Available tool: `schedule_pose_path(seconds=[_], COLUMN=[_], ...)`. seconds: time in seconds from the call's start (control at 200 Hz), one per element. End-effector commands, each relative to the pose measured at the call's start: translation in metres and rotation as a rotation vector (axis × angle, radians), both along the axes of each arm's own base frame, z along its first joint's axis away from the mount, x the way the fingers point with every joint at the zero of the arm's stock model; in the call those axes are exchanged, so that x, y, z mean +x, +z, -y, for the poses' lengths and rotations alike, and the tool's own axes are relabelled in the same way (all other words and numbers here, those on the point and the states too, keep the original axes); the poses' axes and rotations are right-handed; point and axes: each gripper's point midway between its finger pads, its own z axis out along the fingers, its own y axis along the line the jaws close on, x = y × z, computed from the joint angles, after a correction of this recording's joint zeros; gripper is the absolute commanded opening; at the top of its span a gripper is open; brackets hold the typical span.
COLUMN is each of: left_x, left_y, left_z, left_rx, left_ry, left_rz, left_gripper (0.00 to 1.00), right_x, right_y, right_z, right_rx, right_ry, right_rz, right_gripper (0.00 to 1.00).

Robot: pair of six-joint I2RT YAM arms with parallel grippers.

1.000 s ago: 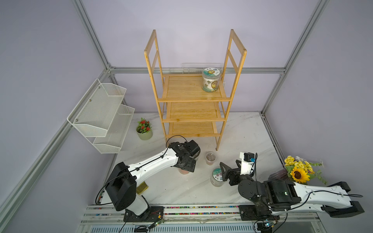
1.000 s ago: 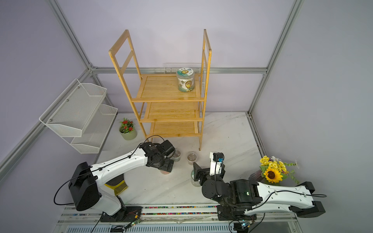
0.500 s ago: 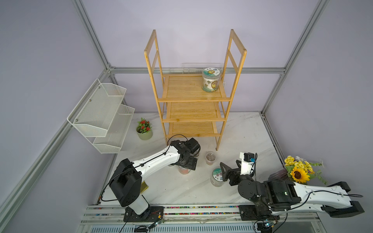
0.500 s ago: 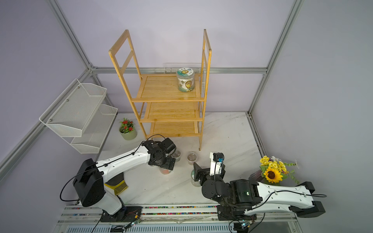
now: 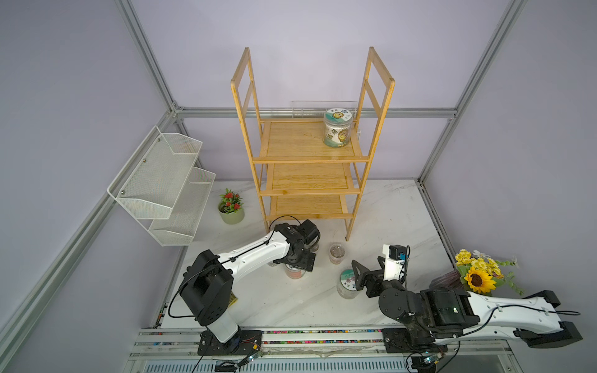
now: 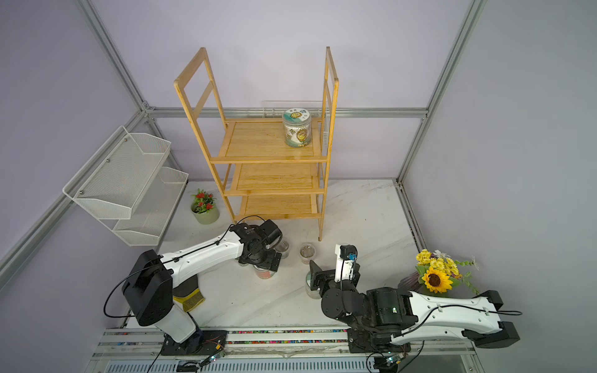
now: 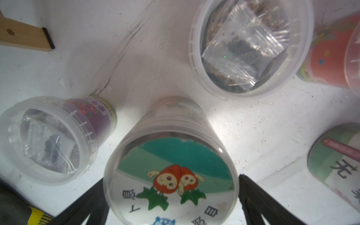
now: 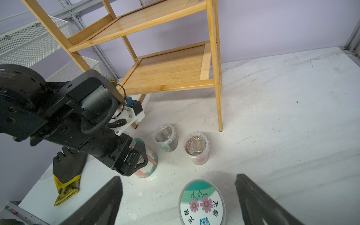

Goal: Place the seed container on the shelf
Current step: Pick up the seed jar at the center of the board.

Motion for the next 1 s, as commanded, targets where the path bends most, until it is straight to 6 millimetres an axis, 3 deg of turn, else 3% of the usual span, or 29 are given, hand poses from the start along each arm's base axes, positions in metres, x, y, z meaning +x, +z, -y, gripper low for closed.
schedule_pose_path(seconds=[0.0, 0.725, 0.995], left_x=[0.010, 0.012, 0.010], left_y=[0.010, 0.002, 0.007], left_z=[0.006, 0.007, 0.011], left_rx=[-0.015, -0.003, -0.025], left_ry=[-0.027, -0.055, -0.080], left_rz=[0.024, -0.020, -0.025], left_gripper=[0.99, 0.81, 0.74], right_x=[0.001, 0.003, 0.002], right_y=[-0.005, -0.005, -0.004], right_z=[0.004, 0.006, -0.003], right_rx=[-0.026, -0.040, -0.083], right_ry=[-0.019, -0.034, 0.005], right_rz=[0.011, 0.030, 0.048], right_gripper=[0.94, 0.94, 0.94])
